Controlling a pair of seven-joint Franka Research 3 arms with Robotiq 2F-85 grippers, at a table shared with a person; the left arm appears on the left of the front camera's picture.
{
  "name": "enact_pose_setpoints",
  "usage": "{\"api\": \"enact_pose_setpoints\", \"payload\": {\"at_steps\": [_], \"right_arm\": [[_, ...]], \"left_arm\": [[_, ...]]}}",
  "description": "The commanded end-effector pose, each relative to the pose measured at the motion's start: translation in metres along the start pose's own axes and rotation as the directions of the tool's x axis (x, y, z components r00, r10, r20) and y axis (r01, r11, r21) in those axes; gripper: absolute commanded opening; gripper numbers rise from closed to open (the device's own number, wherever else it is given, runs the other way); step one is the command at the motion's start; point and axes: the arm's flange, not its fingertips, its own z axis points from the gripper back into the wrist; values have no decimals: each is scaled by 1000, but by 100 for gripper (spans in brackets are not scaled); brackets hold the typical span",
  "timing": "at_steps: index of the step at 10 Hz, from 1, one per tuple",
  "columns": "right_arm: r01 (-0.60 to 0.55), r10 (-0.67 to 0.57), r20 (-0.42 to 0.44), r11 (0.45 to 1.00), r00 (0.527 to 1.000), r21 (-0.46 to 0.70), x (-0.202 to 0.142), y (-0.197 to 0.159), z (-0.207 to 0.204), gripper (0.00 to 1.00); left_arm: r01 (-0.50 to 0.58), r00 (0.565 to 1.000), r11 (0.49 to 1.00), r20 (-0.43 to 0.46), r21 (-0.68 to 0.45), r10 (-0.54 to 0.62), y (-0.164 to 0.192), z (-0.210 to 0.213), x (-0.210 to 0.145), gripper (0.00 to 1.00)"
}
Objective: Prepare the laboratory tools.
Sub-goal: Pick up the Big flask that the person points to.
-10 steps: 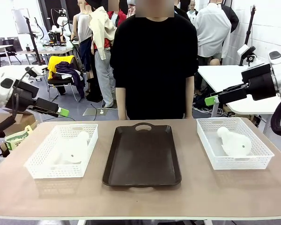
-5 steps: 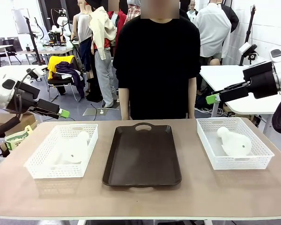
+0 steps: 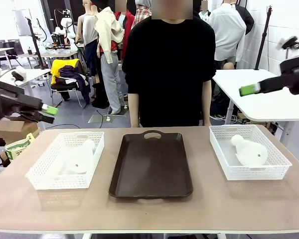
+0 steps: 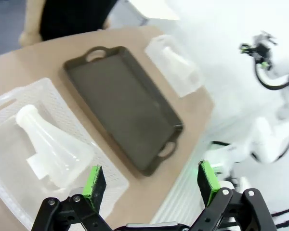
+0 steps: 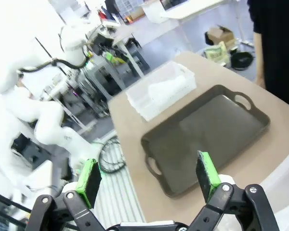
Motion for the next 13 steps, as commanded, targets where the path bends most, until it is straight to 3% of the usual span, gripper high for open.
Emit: {"api": "enact_pose_setpoints", "payload": {"at_steps": [1,2,4,6,10,11,12,13], "right_arm": [[185,-188,48,981,981,56,7,-28,15,100],[310,-320,77,943,944,119,10,-48,25,100],[450,-464,100,882,880,137,-1,-86,32,100],[550,-555,42,830,831,90,-24,-115,36,100],[591,-591,7,806,807,-31,-53,-128,43,100],[597,-597,4,802,802,-34,-57,-129,45,100],[636,-636,9,772,772,-1,-69,-139,34,100],[636,-636,9,772,772,-1,-69,-139,34,100]], "left_arm": [[-105,994,983,-34,-149,101,30,9,11,100],[-151,988,955,-51,-255,143,39,12,12,100],[-298,955,882,-114,-366,276,53,12,10,100],[-429,903,812,-195,-395,382,77,7,6,100],[-512,859,755,-236,-409,454,97,-4,-3,100],[-509,860,745,-229,-431,455,94,-4,-3,100],[-487,867,738,-156,-467,473,92,-4,2,100],[-502,865,770,-236,-393,443,99,-9,-12,100]]}}
